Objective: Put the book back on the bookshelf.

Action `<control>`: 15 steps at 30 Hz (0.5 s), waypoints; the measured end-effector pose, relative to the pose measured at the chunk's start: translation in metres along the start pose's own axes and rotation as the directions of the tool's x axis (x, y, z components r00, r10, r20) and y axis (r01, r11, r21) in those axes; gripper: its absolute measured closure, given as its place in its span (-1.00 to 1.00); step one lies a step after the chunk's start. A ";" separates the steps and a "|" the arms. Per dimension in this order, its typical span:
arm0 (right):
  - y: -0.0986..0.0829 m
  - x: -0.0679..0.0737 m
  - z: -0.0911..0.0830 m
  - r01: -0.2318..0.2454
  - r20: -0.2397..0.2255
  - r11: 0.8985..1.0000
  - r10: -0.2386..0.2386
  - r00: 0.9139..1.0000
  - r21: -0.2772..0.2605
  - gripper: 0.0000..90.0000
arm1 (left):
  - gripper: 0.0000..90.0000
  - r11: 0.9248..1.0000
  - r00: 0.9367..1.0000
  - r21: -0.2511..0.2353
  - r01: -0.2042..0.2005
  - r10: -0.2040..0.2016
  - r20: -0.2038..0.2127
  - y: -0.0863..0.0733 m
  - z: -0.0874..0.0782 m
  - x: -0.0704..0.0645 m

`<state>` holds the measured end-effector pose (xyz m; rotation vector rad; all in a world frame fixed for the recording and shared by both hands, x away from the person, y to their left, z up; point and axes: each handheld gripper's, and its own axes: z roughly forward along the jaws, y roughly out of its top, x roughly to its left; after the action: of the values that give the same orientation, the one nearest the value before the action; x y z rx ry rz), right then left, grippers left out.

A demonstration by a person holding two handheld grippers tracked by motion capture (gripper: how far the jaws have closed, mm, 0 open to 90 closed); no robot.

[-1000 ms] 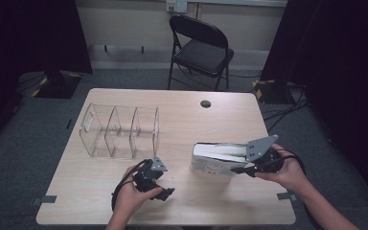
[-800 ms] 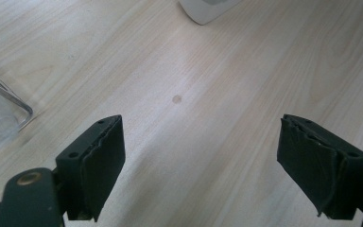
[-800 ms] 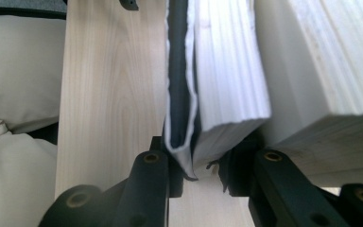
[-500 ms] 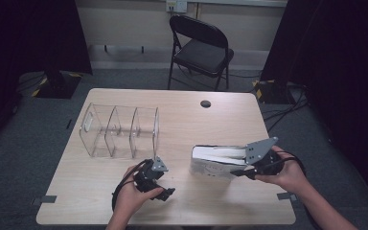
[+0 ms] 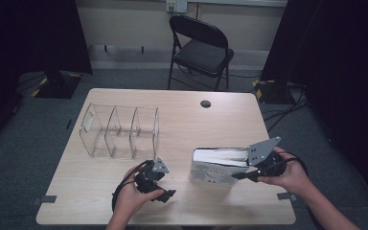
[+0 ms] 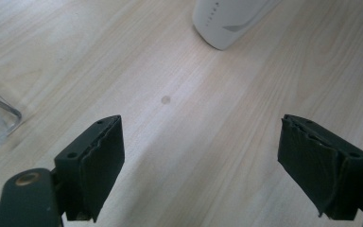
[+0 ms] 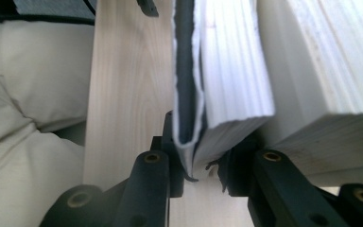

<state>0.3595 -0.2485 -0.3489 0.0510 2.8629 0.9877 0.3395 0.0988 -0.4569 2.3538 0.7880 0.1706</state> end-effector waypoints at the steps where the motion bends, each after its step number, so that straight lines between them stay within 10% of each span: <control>1: -0.001 -0.001 -0.001 -0.008 -0.005 1.000 0.008 1.000 -0.001 0.69 | -0.66 1.000 1.000 0.003 -0.008 0.008 0.001 0.000 0.000 0.000; 15: -0.001 -0.014 -0.002 -0.061 -0.026 0.998 0.062 0.998 0.026 0.67 | -0.67 1.000 1.000 0.020 -0.007 0.007 0.028 0.001 0.008 -0.002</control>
<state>0.3733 -0.2519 -0.3468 0.1298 2.9150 0.9712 0.3404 0.0926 -0.4626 2.3730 0.7718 0.1334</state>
